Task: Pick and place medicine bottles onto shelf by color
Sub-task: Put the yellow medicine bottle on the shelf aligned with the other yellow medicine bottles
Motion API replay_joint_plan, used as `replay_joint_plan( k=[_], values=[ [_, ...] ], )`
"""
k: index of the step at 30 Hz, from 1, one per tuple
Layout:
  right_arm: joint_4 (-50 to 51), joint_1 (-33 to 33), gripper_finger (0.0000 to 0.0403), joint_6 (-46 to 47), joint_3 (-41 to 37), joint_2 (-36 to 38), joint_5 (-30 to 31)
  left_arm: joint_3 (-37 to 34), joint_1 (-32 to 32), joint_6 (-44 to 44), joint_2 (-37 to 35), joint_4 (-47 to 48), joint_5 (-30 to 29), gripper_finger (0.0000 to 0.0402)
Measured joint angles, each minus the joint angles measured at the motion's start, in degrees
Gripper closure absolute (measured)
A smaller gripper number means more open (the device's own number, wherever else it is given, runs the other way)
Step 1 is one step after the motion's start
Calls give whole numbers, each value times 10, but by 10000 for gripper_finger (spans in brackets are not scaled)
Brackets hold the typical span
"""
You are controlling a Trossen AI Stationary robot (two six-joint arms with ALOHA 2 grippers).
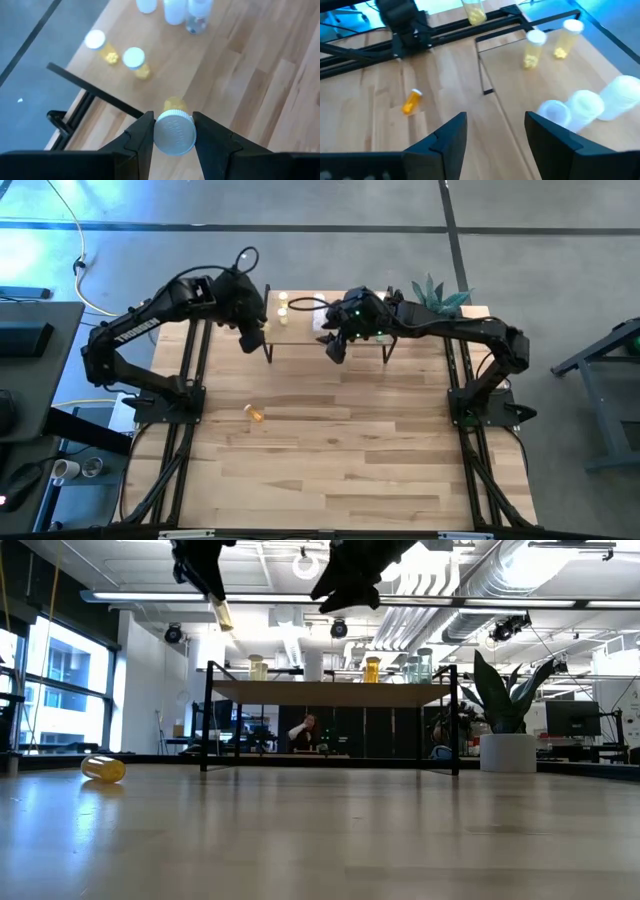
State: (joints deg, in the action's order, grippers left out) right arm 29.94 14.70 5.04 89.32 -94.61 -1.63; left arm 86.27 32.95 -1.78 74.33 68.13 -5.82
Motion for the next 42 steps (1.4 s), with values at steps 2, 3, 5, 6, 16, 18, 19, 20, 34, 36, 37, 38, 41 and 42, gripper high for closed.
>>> replay_joint_plan(
  k=[2, 3, 5, 6, 16, 18, 19, 20, 34, 36, 37, 38, 41, 42],
  values=[
    [2, 9, 213, -1, 0, 0, 0, 17, 6, 4, 6, 8, 0, 287],
    [4, 13, 213, -1, 0, 0, 0, 26, 9, 10, 11, 12, 0, 287],
    [7, 20, 213, -1, 0, 0, 0, 41, 14, 20, 22, 17, 2, 287],
    [8, 24, 213, -1, 0, 0, 0, 47, 17, 24, 28, 17, 4, 287],
    [12, 48, 213, -2, 0, 0, -1, 81, 19, 46, 105, 24, 39, 287],
    [12, 50, 213, -2, 0, 0, -1, 81, 19, 46, 120, 24, 40, 287],
    [12, 50, 213, -2, 0, 0, -1, 81, 19, 46, 128, 24, 39, 287],
    [12, 51, 213, -3, 0, 0, -1, 81, 19, 46, 135, 24, 40, 287],
    [12, 52, 213, -11, 0, 0, -1, 81, 19, 11, 211, 24, 38, 287],
    [12, 52, 213, -11, 0, 0, -1, 81, 20, 11, 215, 24, 38, 287],
    [12, 52, 213, -10, 0, 0, -1, 81, 20, 11, 216, 24, 38, 287],
    [12, 52, 213, -10, 0, 0, -1, 81, 20, 11, 216, 24, 37, 287],
    [12, 52, 213, -10, 0, 0, -1, 81, 21, 1, 216, 24, 31, 287],
    [12, 52, 213, -11, 0, 0, -1, 81, 20, 0, 216, 24, 27, 287]
  ],
)
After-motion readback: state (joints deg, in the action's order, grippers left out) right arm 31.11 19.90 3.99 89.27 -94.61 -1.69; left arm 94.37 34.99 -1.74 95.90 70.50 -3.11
